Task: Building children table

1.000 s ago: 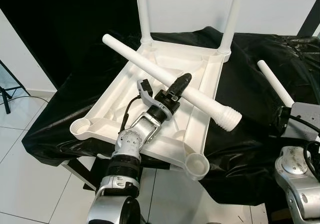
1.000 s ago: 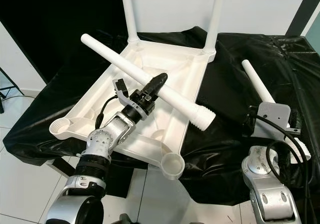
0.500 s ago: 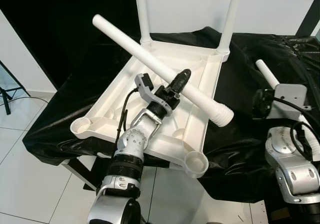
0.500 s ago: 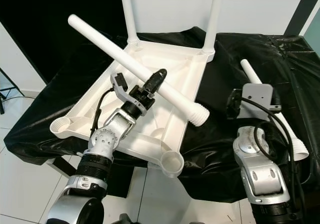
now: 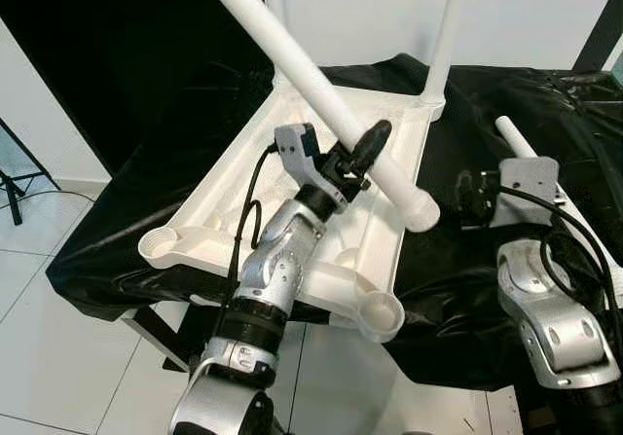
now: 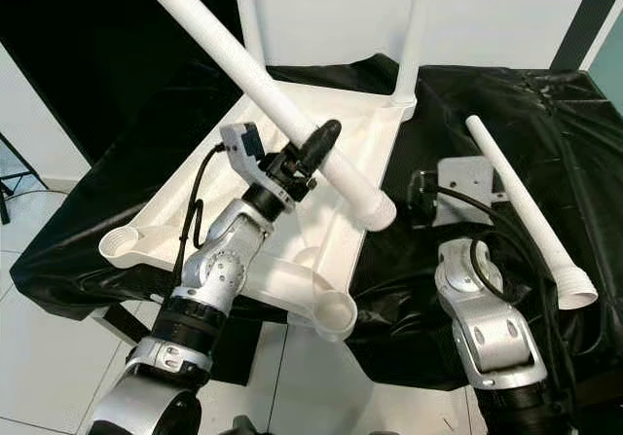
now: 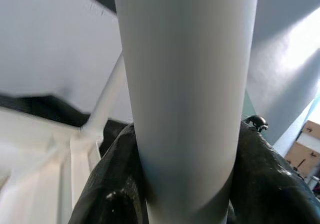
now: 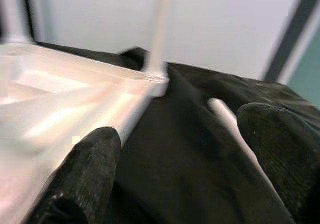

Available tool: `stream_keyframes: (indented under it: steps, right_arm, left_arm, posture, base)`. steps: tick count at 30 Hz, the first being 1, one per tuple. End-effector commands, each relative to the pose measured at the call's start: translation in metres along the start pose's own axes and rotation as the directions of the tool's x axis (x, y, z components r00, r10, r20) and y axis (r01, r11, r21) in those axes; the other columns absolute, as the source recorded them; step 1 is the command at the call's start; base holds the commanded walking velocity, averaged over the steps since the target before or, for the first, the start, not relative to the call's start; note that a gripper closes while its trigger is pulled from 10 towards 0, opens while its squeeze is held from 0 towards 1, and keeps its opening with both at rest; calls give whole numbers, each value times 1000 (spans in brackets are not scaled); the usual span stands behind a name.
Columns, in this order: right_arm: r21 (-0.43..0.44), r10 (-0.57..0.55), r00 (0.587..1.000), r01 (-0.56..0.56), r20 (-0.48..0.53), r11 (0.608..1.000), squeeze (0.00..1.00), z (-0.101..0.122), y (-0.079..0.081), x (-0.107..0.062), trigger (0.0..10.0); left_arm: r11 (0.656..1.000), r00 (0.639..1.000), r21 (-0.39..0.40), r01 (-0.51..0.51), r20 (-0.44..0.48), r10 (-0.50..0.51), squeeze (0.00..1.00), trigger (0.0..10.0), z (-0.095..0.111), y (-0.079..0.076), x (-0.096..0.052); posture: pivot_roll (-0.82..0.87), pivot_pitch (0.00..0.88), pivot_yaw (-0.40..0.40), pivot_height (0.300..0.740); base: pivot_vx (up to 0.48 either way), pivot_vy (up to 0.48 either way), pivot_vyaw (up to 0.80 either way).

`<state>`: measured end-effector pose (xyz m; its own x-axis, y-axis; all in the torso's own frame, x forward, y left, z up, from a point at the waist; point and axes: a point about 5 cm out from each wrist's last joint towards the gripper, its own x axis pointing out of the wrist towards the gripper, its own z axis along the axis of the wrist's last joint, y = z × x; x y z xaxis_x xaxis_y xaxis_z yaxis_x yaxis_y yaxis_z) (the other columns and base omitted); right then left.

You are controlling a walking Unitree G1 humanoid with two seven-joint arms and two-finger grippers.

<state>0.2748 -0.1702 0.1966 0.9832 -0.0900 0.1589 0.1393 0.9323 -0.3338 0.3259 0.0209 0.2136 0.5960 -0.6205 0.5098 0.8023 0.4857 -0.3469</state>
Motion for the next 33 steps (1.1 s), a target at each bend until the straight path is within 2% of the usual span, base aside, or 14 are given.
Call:
stream_keyframes:
  steps: [1, 6, 7, 9, 14, 15, 19, 21, 23, 24, 25, 26, 29, 33]
  right_arm:
    - [-16, 99, 995, -99, 29, 995, 1000, 6, 13, 0, 10000]
    - [-11, 174, 984, -174, 43, 985, 1000, 10, 22, -1, 10000]
    - [-14, 207, 977, -206, 48, 978, 0, 11, 26, -2, 10000]
    - [-19, 273, 961, -272, 51, 962, 0, 12, 33, -3, 10000]
    - [-27, 337, 941, -337, 36, 941, 0, 9, 39, -4, 10000]
    - [-37, 406, 914, -406, 10, 913, 0, 2, 46, -3, 10000]
    - [-46, 474, 880, -474, -11, 879, 0, -3, 55, -1, 10000]
    - [-38, 546, 837, -547, -26, 836, 0, -5, 66, 1, 10000]
    - [-38, 546, 837, -547, -26, 836, 0, -5, 66, 1, 10000]
    - [-36, 582, 813, -582, -27, 812, 0, -4, 71, 1, 10000]
    - [-36, 582, 813, -582, -27, 812, 0, -4, 71, 1, 10000]
    - [-12, 609, 793, -609, -21, 793, 0, 0, 75, 0, 10000]
    - [12, 633, 774, -633, -11, 774, 0, 6, 75, -2, 10000]
    - [8, 624, 781, -624, -22, 781, 0, 9, 67, -3, 10000]
  left_arm:
    - [942, 944, 68, 330, -32, -328, 0, 0, -2, -19, 1]
    - [935, 940, 105, 340, -53, -336, 0, 0, -6, -21, 1]
    - [933, 940, 115, 342, -61, -337, 0, 0, -8, -21, 0]
    - [926, 935, 127, 354, -76, -347, 0, 0, -11, -22, -1]
    - [916, 924, 123, 382, -79, -375, 0, 0, -12, -26, -1]
    - [901, 908, 112, 419, -64, -415, 0, 0, -11, -33, 1]
    - [883, 889, 100, 458, -50, -455, 0, 0, -8, -41, 4]
    - [869, 874, 90, 486, -45, -484, 0, 0, -8, -48, 6]
    - [869, 874, 90, 486, -45, -484, 0, 0, -8, -48, 6]
    - [865, 870, 96, 493, -49, -491, 0, 0, -9, -49, 7]
    - [865, 870, 96, 493, -49, -491, 0, 0, -9, -49, 7]
    - [862, 869, 105, 496, -55, -493, 0, 0, -9, -50, 7]
    - [866, 874, 120, 486, -64, -482, 0, 0, -10, -47, 6]
    - [878, 887, 129, 462, -80, -455, 0, 0, -12, -40, 4]
  posture:
    - [-195, 0, 58, 740]
    - [-192, 0, 56, 740]
    - [-190, 0, 56, 740]
    - [-190, 0, 56, 740]
    - [-190, 0, 58, 740]
    - [-187, 0, 57, 740]
    - [-180, 0, 57, 740]
    - [-175, 0, 56, 740]
    - [-175, 0, 56, 740]
    - [-170, 0, 55, 740]
    - [-170, 0, 55, 740]
    - [-157, 0, 52, 740]
    - [-154, 0, 53, 740]
    - [-164, 0, 53, 740]
  base:
    - [0, 0, 0]
    - [0, 0, 0]
    - [0, 0, 0]
    - [0, 0, 0]
    - [0, 0, 0]
    - [0, 0, 0]
    - [0, 0, 0]
    - [0, 0, 0]
    - [0, 0, 0]
    - [0, 0, 0]
    - [0, 0, 0]
    - [0, 0, 0]
    - [0, 0, 0]
    - [0, 0, 0]
